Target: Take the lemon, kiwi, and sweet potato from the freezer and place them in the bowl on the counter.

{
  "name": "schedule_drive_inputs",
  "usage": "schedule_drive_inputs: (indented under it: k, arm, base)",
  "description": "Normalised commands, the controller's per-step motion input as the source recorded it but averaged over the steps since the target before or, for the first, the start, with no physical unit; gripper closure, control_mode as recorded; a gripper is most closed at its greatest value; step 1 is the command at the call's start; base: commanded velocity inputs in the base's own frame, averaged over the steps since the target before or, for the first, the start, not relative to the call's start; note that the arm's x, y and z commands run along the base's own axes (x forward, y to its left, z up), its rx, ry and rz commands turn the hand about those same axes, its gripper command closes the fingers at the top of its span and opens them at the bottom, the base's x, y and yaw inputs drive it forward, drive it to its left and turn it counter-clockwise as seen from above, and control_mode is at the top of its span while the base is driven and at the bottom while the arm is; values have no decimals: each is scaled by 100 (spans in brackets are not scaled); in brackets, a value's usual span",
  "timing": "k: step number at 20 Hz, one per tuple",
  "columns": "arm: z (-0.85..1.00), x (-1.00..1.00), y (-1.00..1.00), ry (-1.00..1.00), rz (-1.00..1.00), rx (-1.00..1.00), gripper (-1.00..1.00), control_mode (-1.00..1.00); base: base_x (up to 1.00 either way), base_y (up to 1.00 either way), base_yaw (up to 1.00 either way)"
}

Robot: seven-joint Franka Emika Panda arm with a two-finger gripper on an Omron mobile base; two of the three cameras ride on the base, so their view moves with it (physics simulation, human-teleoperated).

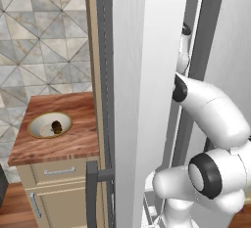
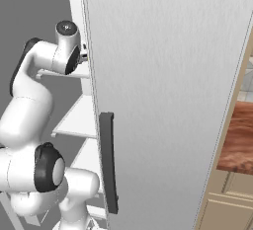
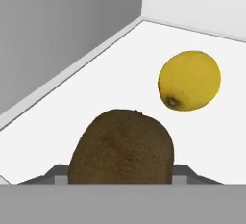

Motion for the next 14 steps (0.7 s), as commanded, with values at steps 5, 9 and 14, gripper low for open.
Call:
schedule_drive_inputs:
  k: [5,9,14]
  arm:
    - [16,-92,-5,0,-10,0,100,-100]
    - [18,-100,-36,0,-15,0,100,-100]
    - [2,-100,-42,0,-17,0,100,-100]
  base:
    - [0,0,0]
    - [0,0,0]
    - [0,0,0]
